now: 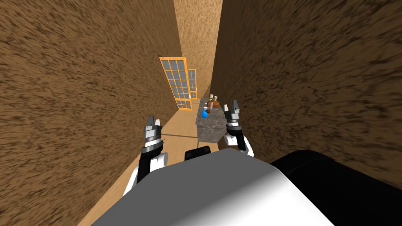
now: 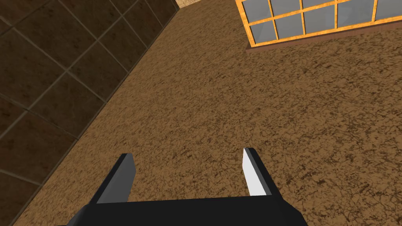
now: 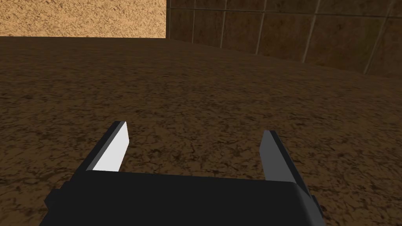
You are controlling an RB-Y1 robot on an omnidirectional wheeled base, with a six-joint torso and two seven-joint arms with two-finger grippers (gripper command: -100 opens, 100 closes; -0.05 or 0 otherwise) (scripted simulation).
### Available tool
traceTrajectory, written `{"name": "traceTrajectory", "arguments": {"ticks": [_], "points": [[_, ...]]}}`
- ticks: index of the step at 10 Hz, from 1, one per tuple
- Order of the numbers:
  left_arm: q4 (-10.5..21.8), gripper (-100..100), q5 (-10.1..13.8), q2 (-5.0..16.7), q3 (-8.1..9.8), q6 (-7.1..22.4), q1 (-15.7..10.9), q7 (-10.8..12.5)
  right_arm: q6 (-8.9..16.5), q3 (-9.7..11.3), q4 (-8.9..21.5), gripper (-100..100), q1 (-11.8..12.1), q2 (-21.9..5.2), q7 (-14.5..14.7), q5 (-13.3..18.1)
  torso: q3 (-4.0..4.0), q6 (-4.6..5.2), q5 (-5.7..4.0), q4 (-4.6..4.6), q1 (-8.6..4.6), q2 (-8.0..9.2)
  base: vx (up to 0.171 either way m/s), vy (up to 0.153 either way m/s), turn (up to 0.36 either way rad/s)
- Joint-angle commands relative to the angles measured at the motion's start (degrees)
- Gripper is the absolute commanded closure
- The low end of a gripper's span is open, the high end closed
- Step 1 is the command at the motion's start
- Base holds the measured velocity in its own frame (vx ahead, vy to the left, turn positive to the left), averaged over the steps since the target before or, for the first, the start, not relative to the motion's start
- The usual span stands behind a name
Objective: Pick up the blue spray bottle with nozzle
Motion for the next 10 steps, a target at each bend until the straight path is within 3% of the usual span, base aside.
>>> {"name": "traceTrajectory", "arguments": {"ticks": [1,7,10], "points": [[0.0,0,0.0,0.0,0.00,0.0,0.0,0.0,0.9,-1.0,2.6,-100,0.0,-2.2,0.4,0.1,0.00,0.00,0.00,0.00,0.00,0.00,-0.015,0.049,0.172],[0.0,0,0.0,0.0,-0.01,0.0,0.0,0.0,4.5,-4.6,13.1,-100,-0.6,-9.5,2.2,0.5,0.08,-0.02,0.09,0.03,0.41,0.14,-0.028,0.105,0.178],[0.0,0,0.0,0.0,-0.01,0.0,0.0,0.0,5.4,-5.4,16.8,-100,-0.8,-11.0,2.6,0.6,0.07,-0.02,0.09,0.03,0.39,0.12,-0.019,0.098,0.083]]}}
